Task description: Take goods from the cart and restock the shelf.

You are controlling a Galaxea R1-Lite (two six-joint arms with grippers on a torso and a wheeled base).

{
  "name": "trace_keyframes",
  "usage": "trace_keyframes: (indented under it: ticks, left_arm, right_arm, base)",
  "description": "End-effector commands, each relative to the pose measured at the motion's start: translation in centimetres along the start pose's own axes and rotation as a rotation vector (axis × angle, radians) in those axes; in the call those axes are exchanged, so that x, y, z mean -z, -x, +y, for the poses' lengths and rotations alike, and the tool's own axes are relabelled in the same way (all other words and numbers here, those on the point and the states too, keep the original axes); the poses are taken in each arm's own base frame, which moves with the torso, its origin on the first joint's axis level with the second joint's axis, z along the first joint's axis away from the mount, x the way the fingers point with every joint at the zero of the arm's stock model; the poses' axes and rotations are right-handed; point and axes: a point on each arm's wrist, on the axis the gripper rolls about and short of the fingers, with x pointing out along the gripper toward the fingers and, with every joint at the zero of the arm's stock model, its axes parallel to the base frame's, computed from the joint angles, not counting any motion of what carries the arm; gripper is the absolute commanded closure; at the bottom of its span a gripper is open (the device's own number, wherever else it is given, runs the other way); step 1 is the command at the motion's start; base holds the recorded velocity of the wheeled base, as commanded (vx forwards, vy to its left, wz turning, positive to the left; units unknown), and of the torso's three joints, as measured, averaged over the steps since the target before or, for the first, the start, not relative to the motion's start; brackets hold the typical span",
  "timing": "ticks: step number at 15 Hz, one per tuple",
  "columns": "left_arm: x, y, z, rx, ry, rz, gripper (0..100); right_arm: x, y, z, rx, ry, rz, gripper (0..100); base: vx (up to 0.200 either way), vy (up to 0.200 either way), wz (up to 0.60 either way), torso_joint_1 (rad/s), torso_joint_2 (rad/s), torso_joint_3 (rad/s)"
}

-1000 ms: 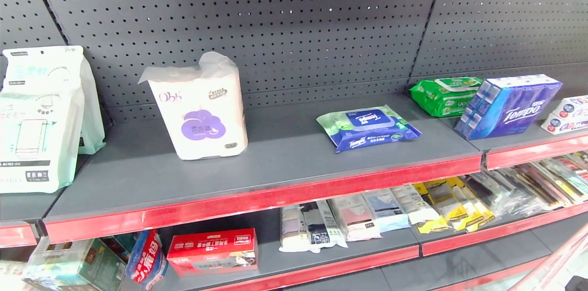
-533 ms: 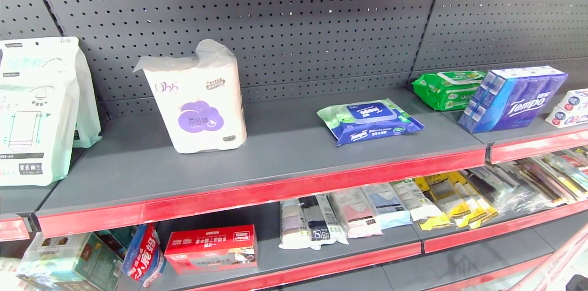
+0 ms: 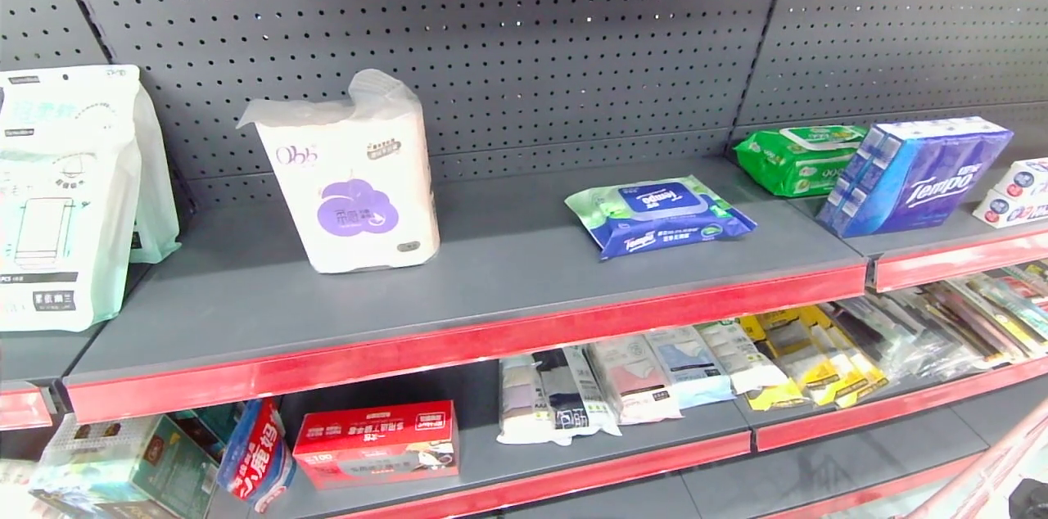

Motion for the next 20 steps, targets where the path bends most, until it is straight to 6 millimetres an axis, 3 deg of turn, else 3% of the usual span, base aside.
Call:
trace_keyframes:
  ticks: [1, 17, 18, 20]
  left_arm:
    - [0.0, 0.0, 0.0, 0.0, 0.0, 0.001, 0]
    - [0.0, 0.0, 0.0, 0.0, 0.0, 0.0, 0]
    - [0.0, 0.0, 0.0, 0.0, 0.0, 0.001, 0]
    - [0.0, 0.0, 0.0, 0.0, 0.0, 0.001, 0]
  right_arm:
    - [0.1, -1.0, -0.5, -0.024, -0.002, -0.003, 0]
    - [0.3, -2.2, -0.8, -0.06, 0.024, -0.007, 0]
    - [0.3, -2.2, -0.8, -0.061, 0.024, -0.007, 100]
    - [0.3, -2.2, -0.7, -0.066, 0.023, -0.007, 100]
  base:
    - [0.0, 0.0, 0.0, 0.0, 0.0, 0.0]
    - [0.0, 0.0, 0.0, 0.0, 0.0, 0.0]
    - [0.0, 0.0, 0.0, 0.0, 0.0, 0.0]
    - [0.0, 0.0, 0.0, 0.0, 0.0, 0.0]
